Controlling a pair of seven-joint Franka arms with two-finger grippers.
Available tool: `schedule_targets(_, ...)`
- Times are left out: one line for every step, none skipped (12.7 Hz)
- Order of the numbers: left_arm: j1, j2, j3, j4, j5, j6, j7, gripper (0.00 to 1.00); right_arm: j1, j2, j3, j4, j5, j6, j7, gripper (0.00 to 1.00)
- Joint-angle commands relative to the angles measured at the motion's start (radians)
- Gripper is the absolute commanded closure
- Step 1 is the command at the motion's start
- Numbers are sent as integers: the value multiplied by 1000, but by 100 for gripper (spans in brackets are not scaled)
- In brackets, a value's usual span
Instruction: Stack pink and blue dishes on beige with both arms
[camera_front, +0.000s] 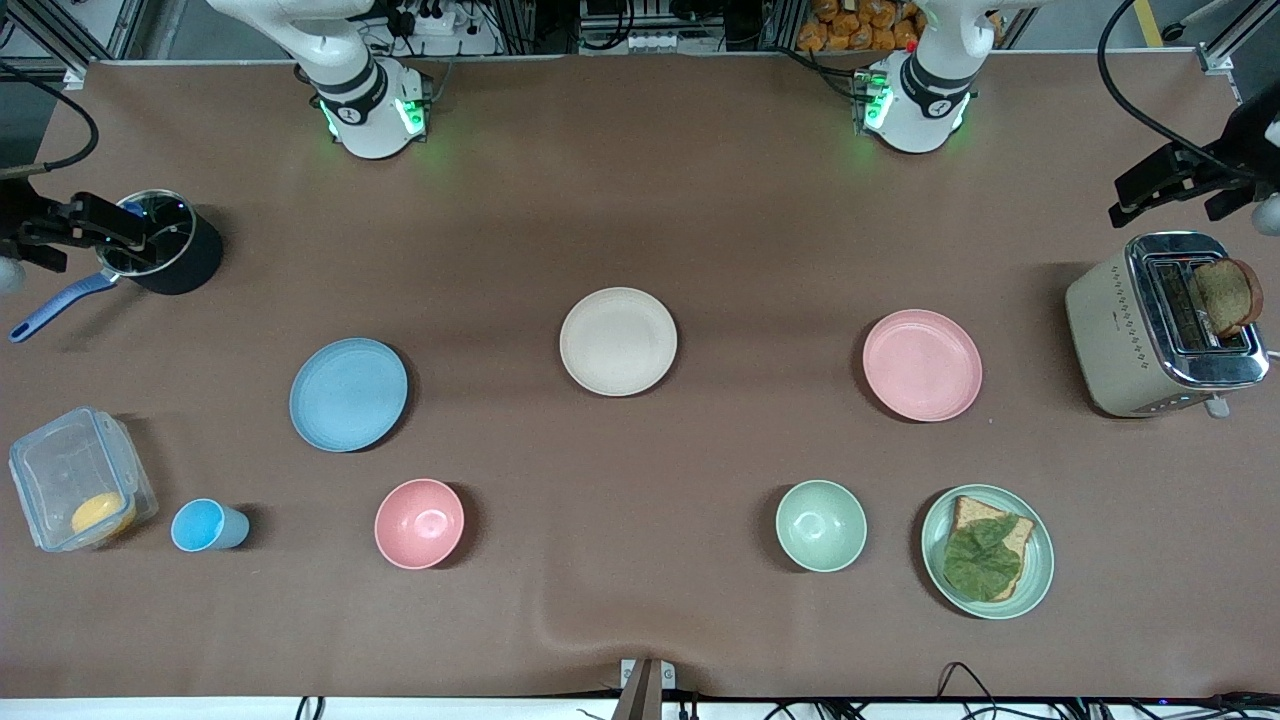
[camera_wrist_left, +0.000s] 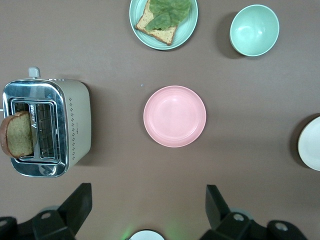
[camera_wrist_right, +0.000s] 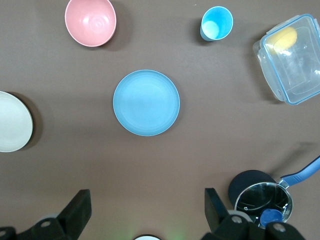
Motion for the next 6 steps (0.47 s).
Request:
schedule_targets(-6, 18, -12, 40, 32, -30, -1, 0, 4, -11, 0, -1, -17, 3, 14, 0)
schedule_targets(-7, 23, -7, 44, 30, -30, 1, 0, 4, -9, 1, -1, -17, 3, 14, 0)
schedule_targets(-1, 27, -6, 45, 42, -30, 2, 0, 4, -9, 0, -3, -17, 3, 14, 0)
schedule_targets(2, 53, -4, 45, 44, -28, 14, 0, 4, -9, 1, -1, -17, 3, 14, 0)
schedule_targets(7, 70, -4, 34, 47, -17, 16, 0, 4, -9, 1, -1, -17, 3, 14, 0)
schedule_targets(7, 83, 0, -19, 47, 28, 11, 0, 4, -8, 0, -1, -17, 3, 14, 0)
